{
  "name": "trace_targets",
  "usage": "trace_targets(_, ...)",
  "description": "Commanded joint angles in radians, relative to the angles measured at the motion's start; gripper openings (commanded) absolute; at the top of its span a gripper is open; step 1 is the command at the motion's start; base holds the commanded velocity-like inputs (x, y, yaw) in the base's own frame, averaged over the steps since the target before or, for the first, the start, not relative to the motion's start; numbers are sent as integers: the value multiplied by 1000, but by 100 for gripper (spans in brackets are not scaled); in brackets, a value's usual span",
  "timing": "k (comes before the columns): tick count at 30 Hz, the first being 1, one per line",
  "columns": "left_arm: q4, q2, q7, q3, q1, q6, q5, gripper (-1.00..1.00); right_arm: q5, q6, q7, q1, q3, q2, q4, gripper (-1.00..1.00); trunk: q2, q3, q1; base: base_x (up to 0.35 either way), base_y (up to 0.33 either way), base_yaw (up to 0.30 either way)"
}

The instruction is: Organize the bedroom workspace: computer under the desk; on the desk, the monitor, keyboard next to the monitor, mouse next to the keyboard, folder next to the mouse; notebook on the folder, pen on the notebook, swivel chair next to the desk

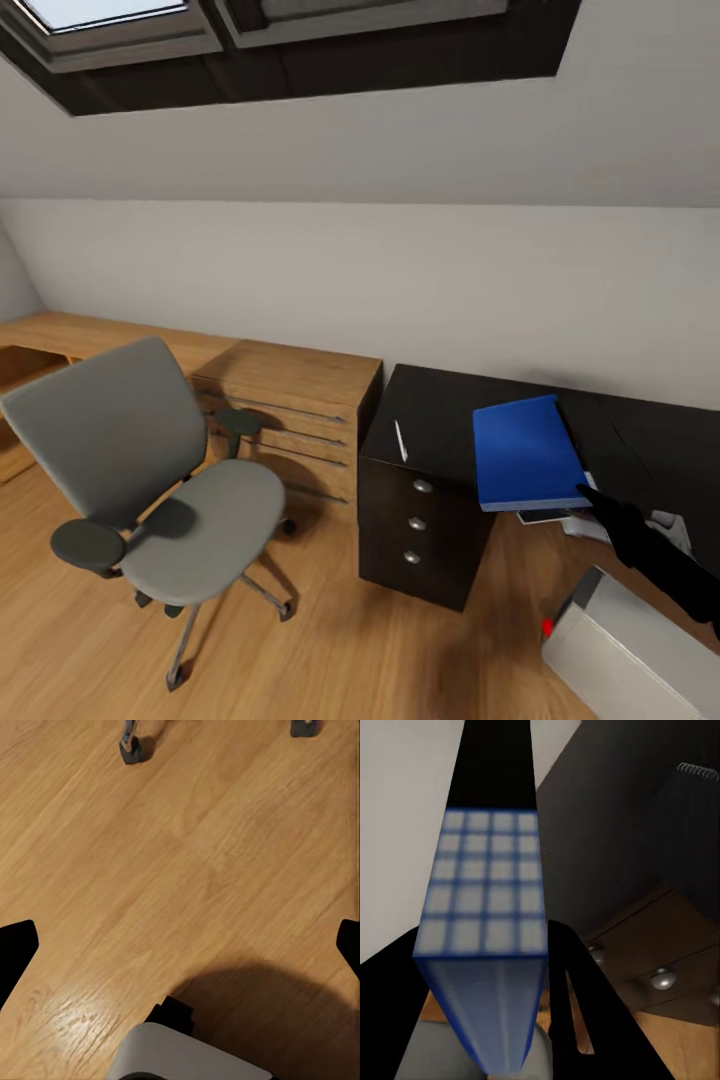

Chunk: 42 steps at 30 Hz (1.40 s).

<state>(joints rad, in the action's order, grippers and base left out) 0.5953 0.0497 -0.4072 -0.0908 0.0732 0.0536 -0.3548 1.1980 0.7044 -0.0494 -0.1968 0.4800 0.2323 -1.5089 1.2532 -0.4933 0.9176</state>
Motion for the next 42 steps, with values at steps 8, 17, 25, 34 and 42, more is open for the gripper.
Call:
trace_targets(8,1,0,-7,-4,0,8,-9,100,-3,5,-7,-1,3,1,0,-100,1,5,0,0,0,-280)
trace_targets(17,1,1,-7,-3,0,8,-10,100,-1,4,-12,-1,42,-4,1,-100,1,6,0,0,0,-57)
trace_targets(25,1,1,-7,-3,0,8,-10,100,-3,4,-11,-1,42,-5,2,-100,1,9,0,0,0,-156)
trace_targets(34,1,1,-7,-3,0,8,-10,100,-3,4,-10,-1,42,-5,3,-100,1,14,0,0,0,-245)
trace_targets(42,1,2,-7,-3,0,8,-10,100,-4,4,-10,-1,40,-4,21,-100,1,18,0,0,0,-249)
